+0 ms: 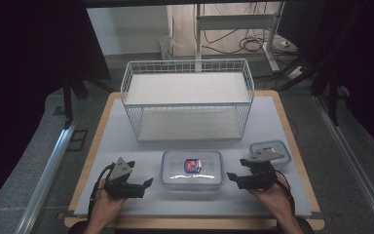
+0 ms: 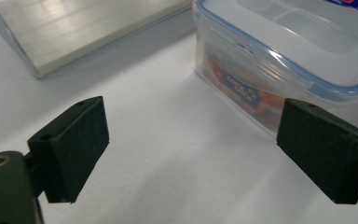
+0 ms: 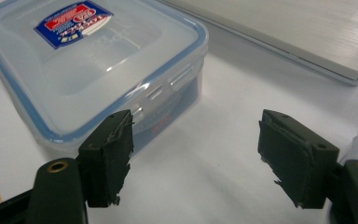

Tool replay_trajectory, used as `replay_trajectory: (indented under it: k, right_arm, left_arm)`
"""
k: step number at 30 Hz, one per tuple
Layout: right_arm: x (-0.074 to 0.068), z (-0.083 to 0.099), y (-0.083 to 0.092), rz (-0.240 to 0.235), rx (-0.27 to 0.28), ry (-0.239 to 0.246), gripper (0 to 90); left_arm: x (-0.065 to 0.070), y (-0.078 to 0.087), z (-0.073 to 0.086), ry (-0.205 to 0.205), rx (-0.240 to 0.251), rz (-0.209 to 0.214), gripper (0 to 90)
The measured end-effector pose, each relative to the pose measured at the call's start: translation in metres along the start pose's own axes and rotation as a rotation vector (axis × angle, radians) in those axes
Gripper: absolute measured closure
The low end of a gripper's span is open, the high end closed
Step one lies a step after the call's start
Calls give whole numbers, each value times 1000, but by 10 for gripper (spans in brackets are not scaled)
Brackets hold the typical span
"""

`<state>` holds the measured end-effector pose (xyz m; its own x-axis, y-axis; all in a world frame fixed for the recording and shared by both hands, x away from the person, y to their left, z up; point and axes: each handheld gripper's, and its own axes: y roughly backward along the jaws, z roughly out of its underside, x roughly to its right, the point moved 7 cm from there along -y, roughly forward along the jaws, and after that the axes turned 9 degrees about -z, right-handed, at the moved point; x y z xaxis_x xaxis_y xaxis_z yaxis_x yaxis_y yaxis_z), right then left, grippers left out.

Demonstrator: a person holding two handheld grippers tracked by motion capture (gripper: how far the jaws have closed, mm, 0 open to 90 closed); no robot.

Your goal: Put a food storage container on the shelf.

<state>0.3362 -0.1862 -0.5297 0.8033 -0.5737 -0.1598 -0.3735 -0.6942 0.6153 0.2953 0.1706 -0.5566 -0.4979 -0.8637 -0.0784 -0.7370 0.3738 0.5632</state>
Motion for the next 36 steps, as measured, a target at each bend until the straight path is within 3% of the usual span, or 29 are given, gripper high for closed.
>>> replay_trajectory:
  k: [5, 15, 18, 25, 34, 36]
  right_arm:
    - [-4, -5, 1, -12, 14, -26, 264]
    - [-9, -18, 3, -71, 36, -61, 305]
    - [-12, -21, 1, -95, 29, -73, 305]
    - [-17, -22, -10, -120, -18, -74, 265]
    - [-16, -21, -24, -191, -56, -124, 195]
    - [-15, -20, -27, -208, -73, -135, 187]
  left_arm:
    - [-2, -2, -2, 4, -6, 4, 91]
    - [8, -4, -21, 59, -38, 99, 87]
    - [10, -5, -28, 78, -41, 130, 82]
    - [20, -15, -35, 77, -89, 210, 53]
    - [28, -34, -41, 120, -146, 322, 68]
    - [32, -39, -42, 112, -167, 343, 64]
